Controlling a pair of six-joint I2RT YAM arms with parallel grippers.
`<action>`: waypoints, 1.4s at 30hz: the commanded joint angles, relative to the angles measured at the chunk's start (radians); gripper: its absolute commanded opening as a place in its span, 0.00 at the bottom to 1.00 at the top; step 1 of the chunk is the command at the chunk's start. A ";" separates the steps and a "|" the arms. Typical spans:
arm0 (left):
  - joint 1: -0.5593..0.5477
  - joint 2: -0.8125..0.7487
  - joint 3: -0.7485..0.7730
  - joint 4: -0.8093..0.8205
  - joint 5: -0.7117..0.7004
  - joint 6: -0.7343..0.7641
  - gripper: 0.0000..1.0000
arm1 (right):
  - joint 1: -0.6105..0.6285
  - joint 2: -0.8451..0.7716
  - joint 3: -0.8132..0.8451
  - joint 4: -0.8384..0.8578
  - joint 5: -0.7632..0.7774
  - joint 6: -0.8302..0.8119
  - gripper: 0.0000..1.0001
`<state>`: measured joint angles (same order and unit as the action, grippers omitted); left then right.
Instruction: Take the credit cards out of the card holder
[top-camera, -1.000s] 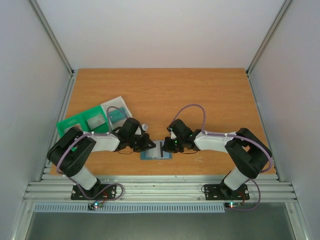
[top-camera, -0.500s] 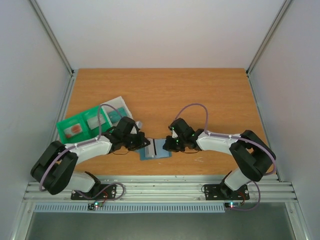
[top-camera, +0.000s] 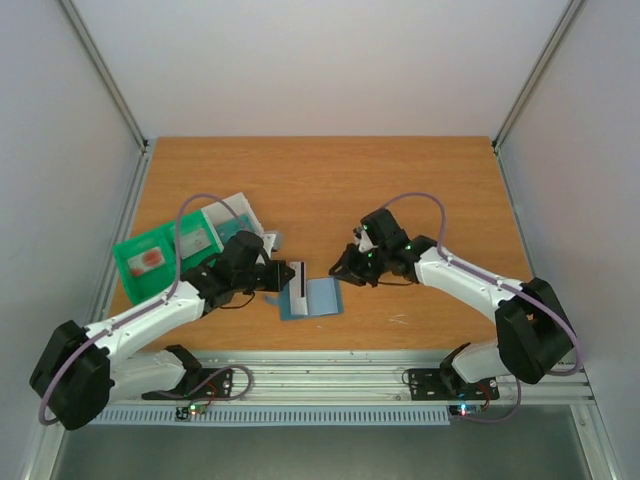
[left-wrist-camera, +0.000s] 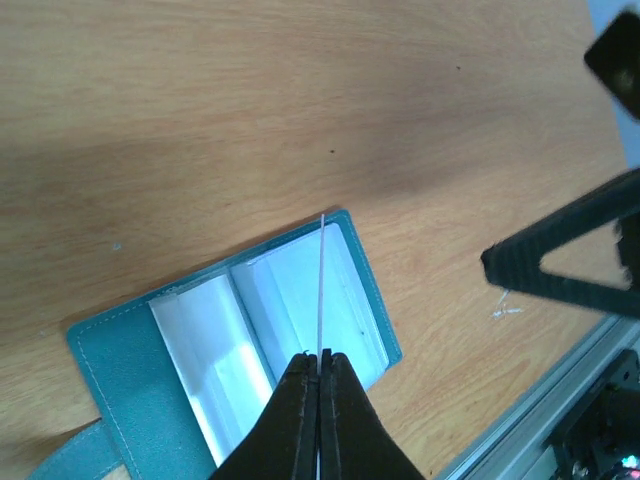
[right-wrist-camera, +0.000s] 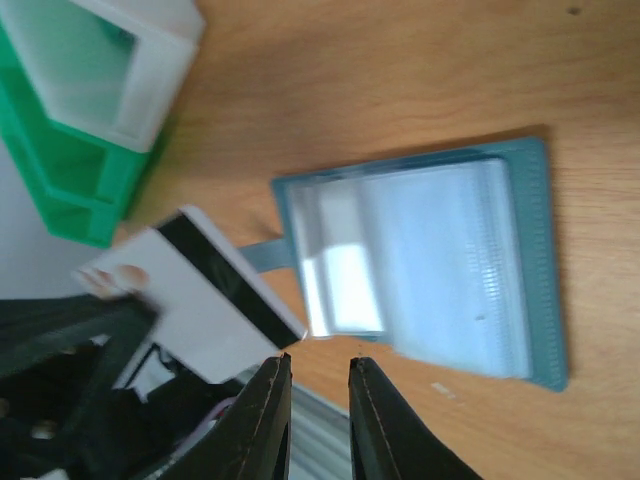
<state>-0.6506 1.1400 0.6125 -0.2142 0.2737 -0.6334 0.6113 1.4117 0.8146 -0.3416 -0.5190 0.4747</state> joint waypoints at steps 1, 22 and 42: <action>-0.058 -0.054 0.070 -0.057 -0.111 0.150 0.00 | -0.002 -0.018 0.162 -0.244 -0.016 0.061 0.17; -0.347 -0.083 0.141 -0.046 -0.386 0.467 0.00 | -0.002 -0.022 0.342 -0.360 -0.106 0.229 0.26; -0.359 -0.061 0.130 -0.001 -0.367 0.492 0.01 | -0.001 0.032 0.332 -0.342 -0.118 0.286 0.30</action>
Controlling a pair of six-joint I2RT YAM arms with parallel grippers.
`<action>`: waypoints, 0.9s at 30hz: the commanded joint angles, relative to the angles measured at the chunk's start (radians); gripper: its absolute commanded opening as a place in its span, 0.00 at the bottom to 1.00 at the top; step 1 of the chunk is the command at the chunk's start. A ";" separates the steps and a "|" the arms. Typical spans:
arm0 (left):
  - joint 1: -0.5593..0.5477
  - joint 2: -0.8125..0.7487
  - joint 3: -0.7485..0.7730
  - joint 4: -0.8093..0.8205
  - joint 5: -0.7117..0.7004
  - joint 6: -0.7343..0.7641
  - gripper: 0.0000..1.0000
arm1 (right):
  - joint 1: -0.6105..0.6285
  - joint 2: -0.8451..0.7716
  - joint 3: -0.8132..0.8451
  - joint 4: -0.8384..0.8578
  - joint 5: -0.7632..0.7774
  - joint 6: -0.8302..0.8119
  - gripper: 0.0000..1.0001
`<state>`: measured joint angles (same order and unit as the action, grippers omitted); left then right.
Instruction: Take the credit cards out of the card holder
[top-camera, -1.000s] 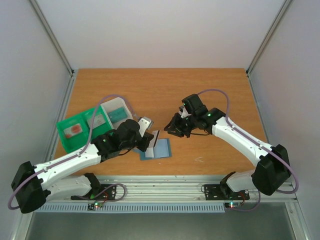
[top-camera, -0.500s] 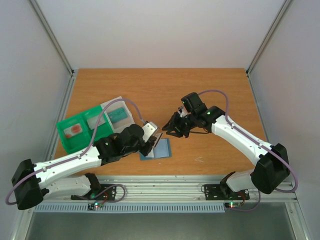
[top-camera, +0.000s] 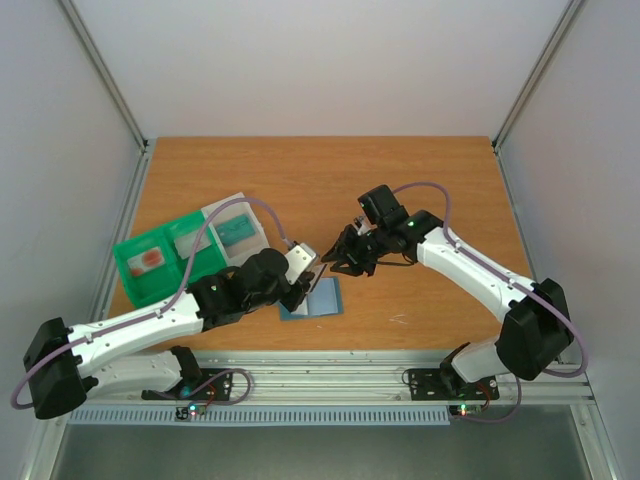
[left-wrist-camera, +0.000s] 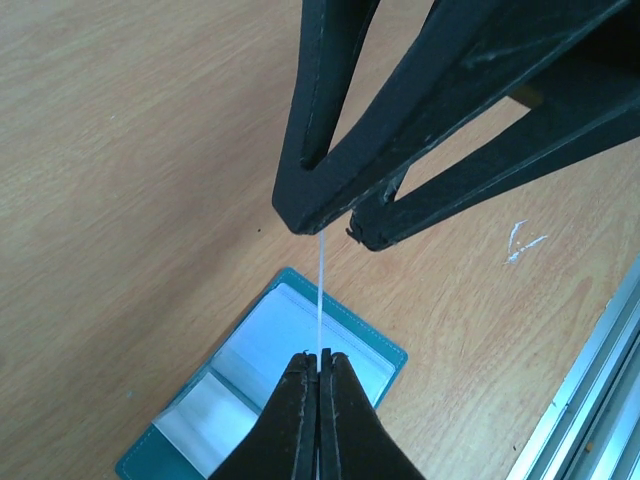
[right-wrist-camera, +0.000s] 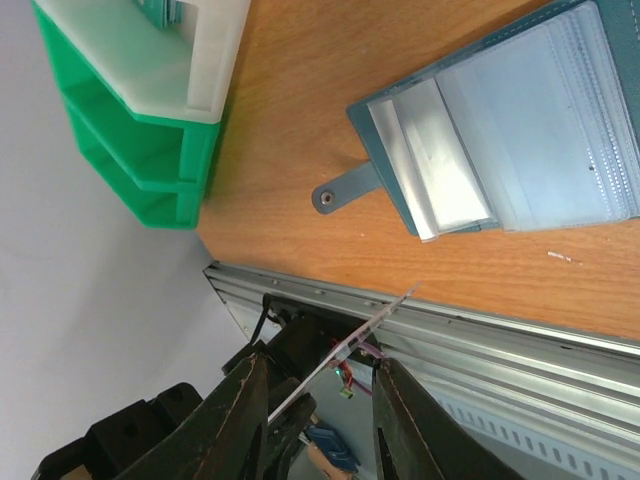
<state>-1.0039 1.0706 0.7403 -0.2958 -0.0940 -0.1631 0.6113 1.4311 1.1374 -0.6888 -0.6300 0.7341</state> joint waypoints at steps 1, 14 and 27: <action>-0.006 0.011 0.002 0.083 0.000 0.024 0.00 | -0.001 0.014 0.007 0.009 -0.009 0.031 0.30; -0.006 0.022 0.008 0.082 -0.024 0.045 0.00 | 0.011 0.048 -0.005 0.055 -0.038 0.046 0.29; -0.006 -0.030 -0.006 0.055 -0.051 0.033 0.36 | 0.011 0.000 -0.105 0.125 -0.022 -0.070 0.01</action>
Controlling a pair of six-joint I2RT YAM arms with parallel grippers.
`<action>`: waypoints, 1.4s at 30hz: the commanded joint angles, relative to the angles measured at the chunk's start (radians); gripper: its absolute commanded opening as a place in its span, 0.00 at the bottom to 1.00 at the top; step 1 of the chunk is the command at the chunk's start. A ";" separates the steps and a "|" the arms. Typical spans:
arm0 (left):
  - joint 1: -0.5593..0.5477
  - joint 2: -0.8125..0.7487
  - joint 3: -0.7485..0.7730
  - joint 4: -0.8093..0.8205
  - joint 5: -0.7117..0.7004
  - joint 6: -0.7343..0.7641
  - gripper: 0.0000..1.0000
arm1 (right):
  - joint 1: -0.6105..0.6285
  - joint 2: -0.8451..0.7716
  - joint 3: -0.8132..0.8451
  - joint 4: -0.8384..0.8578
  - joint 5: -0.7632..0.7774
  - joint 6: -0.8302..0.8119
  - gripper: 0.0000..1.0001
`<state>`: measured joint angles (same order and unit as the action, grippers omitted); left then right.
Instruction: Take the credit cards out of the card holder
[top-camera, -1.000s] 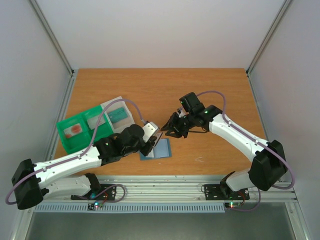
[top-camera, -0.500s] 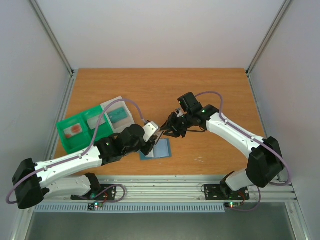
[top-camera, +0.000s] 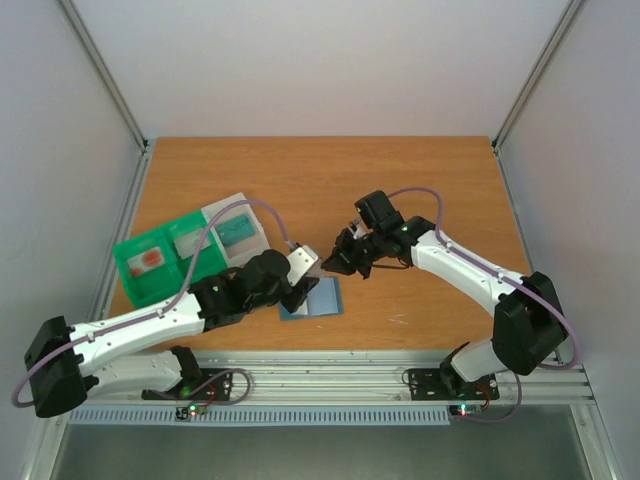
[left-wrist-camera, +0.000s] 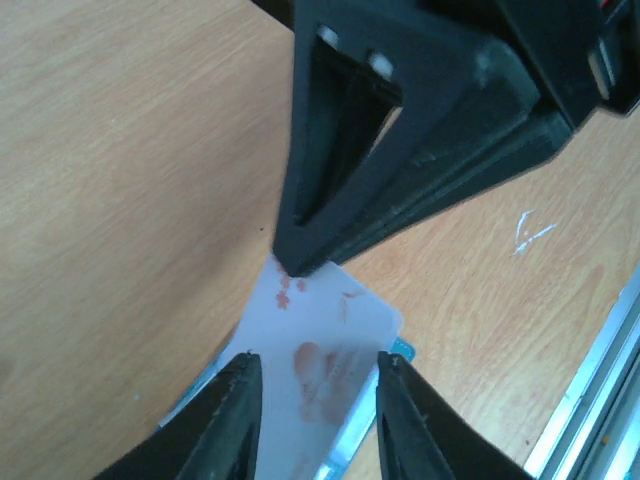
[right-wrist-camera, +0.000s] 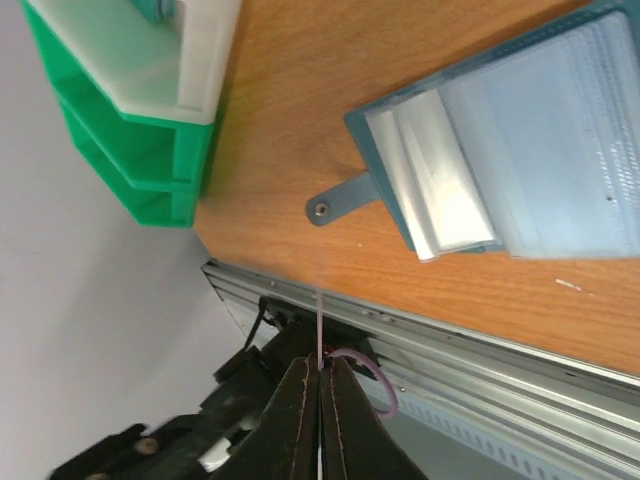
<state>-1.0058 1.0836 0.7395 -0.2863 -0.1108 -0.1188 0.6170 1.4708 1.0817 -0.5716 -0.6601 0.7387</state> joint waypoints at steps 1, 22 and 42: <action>-0.004 -0.050 -0.006 0.043 -0.044 -0.019 0.40 | 0.005 -0.050 -0.061 0.011 0.020 -0.084 0.01; 0.300 -0.151 0.002 0.087 0.368 -0.452 0.77 | -0.016 -0.383 -0.328 0.327 0.181 -0.339 0.01; 0.424 -0.080 -0.028 0.510 0.858 -0.940 0.64 | -0.016 -0.651 -0.330 0.505 0.180 -0.245 0.01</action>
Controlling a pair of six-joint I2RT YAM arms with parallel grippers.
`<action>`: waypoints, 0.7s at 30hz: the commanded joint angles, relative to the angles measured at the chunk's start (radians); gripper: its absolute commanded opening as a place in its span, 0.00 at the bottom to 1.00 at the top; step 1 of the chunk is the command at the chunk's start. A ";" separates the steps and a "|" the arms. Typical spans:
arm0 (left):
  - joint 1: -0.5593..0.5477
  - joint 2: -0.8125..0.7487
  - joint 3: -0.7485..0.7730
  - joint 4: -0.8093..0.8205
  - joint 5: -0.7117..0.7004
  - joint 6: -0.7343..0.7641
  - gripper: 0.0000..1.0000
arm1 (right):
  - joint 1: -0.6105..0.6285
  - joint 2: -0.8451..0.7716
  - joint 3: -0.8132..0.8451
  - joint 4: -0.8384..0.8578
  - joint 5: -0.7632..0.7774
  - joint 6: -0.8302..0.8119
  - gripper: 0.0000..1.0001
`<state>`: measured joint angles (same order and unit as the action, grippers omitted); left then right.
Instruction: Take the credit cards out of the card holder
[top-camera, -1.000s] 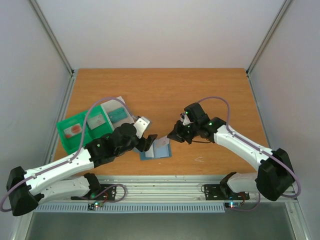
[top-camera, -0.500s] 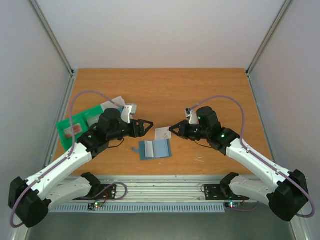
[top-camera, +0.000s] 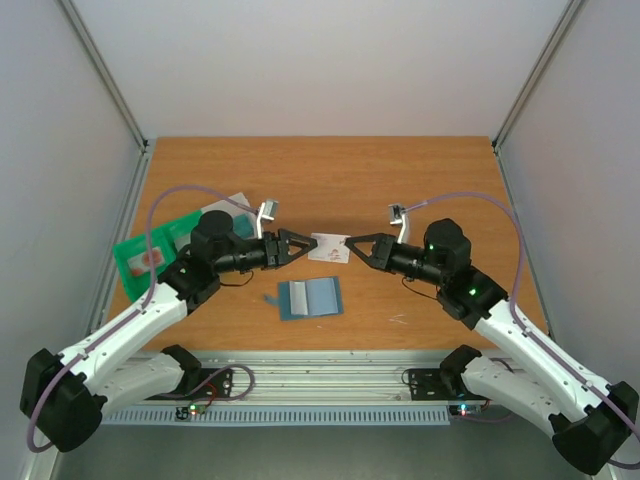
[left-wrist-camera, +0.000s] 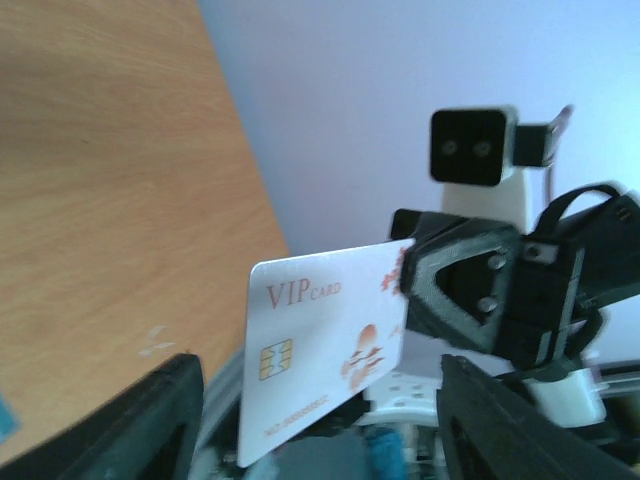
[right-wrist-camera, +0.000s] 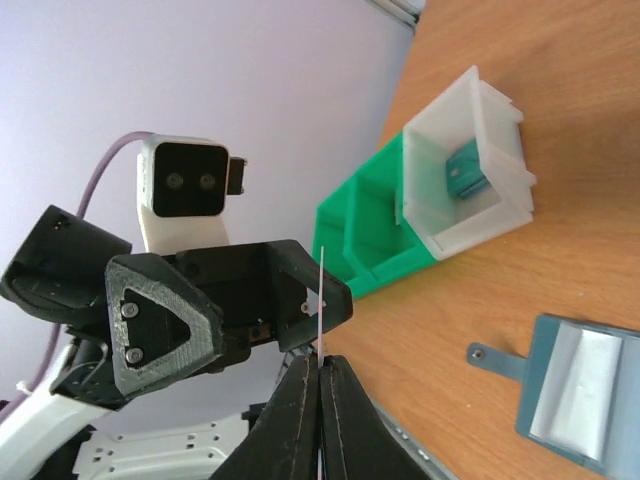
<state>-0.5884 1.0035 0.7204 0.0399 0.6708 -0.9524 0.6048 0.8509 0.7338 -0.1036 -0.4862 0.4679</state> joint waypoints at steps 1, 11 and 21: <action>0.006 -0.003 -0.008 0.193 0.076 -0.115 0.57 | -0.004 -0.037 0.017 0.043 0.010 0.031 0.01; 0.006 -0.026 -0.080 0.309 0.067 -0.203 0.33 | -0.004 -0.051 0.001 0.087 0.027 0.068 0.01; 0.007 -0.023 -0.153 0.463 0.063 -0.292 0.00 | -0.004 -0.032 -0.004 0.127 0.012 0.096 0.01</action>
<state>-0.5884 0.9947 0.5938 0.3508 0.7227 -1.1976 0.6048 0.8154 0.7319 -0.0170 -0.4736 0.5488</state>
